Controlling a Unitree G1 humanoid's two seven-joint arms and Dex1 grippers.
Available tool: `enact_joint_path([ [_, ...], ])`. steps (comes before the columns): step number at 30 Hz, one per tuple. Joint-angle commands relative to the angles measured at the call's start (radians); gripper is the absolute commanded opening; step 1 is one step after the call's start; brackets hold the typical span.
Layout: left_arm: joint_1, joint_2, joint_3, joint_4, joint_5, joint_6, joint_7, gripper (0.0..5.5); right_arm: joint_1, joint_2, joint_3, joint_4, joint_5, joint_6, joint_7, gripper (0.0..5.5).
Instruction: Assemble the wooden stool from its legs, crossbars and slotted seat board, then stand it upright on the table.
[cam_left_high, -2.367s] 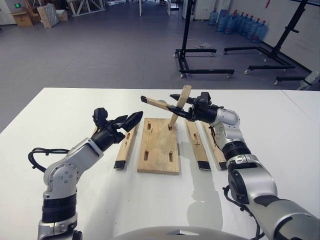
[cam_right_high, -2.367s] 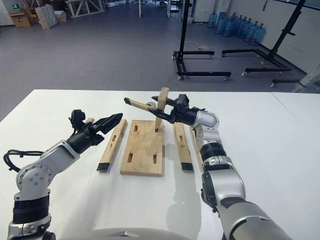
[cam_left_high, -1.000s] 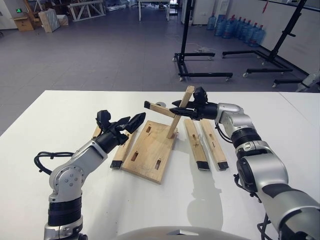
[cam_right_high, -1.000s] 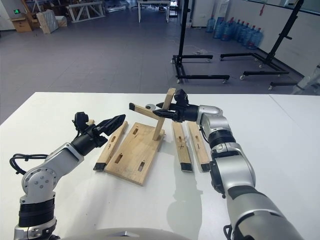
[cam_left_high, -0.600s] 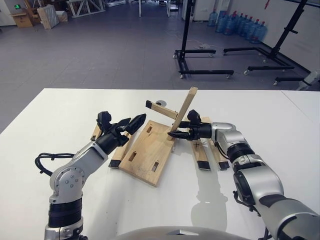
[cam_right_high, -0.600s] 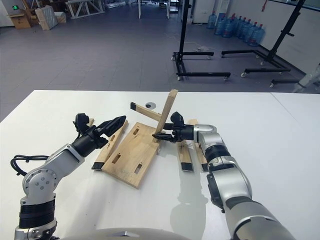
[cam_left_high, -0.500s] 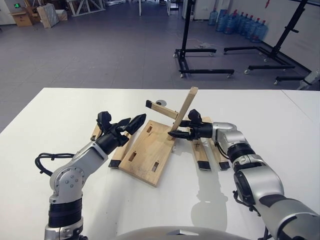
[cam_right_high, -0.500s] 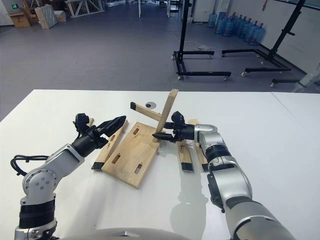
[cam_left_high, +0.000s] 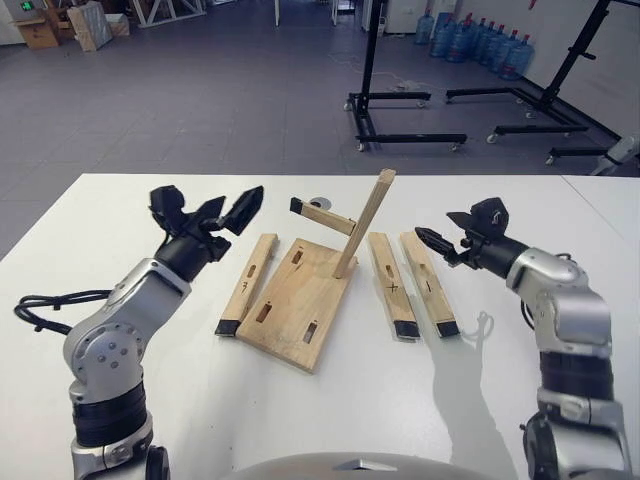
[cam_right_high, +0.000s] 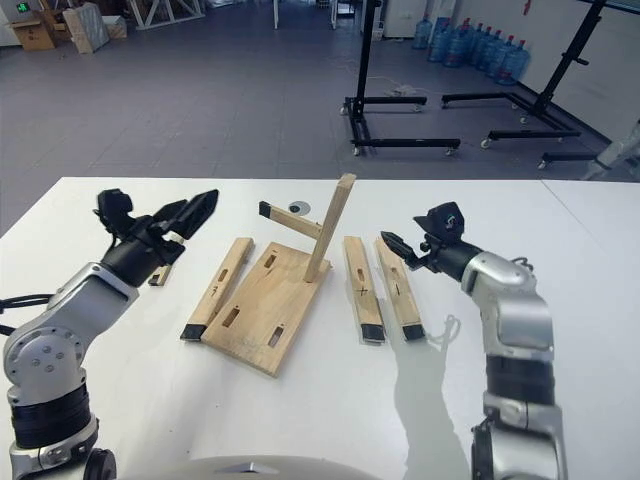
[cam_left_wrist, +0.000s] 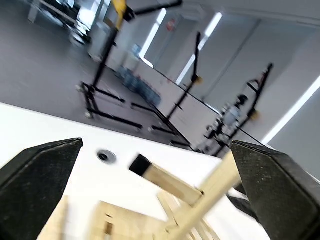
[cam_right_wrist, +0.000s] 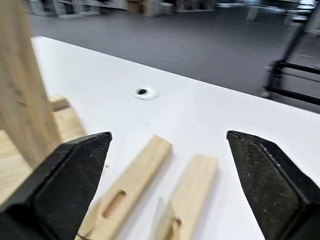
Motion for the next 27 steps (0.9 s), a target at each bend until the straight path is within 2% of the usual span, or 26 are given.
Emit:
enact_joint_path([
  [1, 0.057, -0.004, 0.062, -0.012, 0.004, -0.038, 0.072, 5.4, 0.124, 0.034, 0.112, -0.16, -0.103, 0.223, -0.167, 4.23],
  [4, 0.071, -0.014, 0.068, -0.008, -0.003, -0.057, 0.097, 5.4, 0.13, 0.039, 0.132, -0.181, -0.082, 0.321, -0.18, 4.23],
  [9, 0.067, -0.021, 0.037, -0.004, -0.003, -0.06, 0.109, 5.4, 0.106, 0.058, 0.142, -0.122, -0.053, 0.341, -0.188, 4.23],
  [17, 0.075, -0.022, 0.022, 0.001, -0.007, -0.06, 0.11, 5.4, 0.139, 0.096, 0.145, 0.013, -0.069, 0.263, -0.261, 4.23],
  [19, 0.079, -0.027, 0.014, 0.0, -0.003, -0.061, 0.114, 5.4, 0.151, 0.103, 0.141, 0.026, -0.067, 0.274, -0.274, 3.88],
  [27, 0.104, -0.037, 0.011, 0.0, 0.005, -0.08, 0.13, 5.4, 0.123, 0.166, 0.059, -0.046, 0.012, 0.587, -0.288, 2.6],
])
